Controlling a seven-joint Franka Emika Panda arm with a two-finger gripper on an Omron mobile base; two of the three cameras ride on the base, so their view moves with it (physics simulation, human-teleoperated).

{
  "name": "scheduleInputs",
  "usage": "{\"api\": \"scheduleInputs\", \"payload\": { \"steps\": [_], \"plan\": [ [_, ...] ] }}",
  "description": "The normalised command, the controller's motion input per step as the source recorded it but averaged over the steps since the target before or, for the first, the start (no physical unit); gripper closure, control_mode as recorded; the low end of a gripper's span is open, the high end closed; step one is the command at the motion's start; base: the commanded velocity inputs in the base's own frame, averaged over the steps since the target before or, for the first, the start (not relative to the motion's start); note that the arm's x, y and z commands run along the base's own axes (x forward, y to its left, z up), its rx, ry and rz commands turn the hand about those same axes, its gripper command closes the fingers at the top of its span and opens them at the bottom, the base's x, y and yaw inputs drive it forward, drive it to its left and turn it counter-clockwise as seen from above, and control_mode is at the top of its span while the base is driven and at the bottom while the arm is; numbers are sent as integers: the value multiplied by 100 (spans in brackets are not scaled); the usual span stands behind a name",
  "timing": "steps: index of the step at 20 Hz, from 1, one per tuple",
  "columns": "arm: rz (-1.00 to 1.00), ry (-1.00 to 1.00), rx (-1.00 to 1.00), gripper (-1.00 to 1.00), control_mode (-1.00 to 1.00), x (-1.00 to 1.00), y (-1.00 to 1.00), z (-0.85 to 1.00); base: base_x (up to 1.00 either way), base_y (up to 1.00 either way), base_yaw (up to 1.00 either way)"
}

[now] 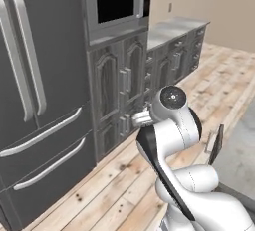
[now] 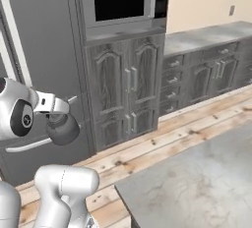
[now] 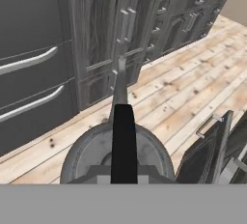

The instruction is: The kettle is done boiling. Turn off the stove, then wait for 300 timesteps before moving the kettle to the dining table.

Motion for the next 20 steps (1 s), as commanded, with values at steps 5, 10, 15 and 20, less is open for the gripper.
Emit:
{"api": "scheduleInputs", "payload": {
  "steps": [5,10,15,20],
  "plan": [
    [0,0,0,100,100,0,0,0,-48,-42,-45],
    [0,0,0,100,100,0,0,0,-56,-43,-44],
    [0,0,0,100,100,0,0,0,-50,-45,-44],
    [0,0,0,100,100,0,0,0,-64,-41,-44]
  ]
}}
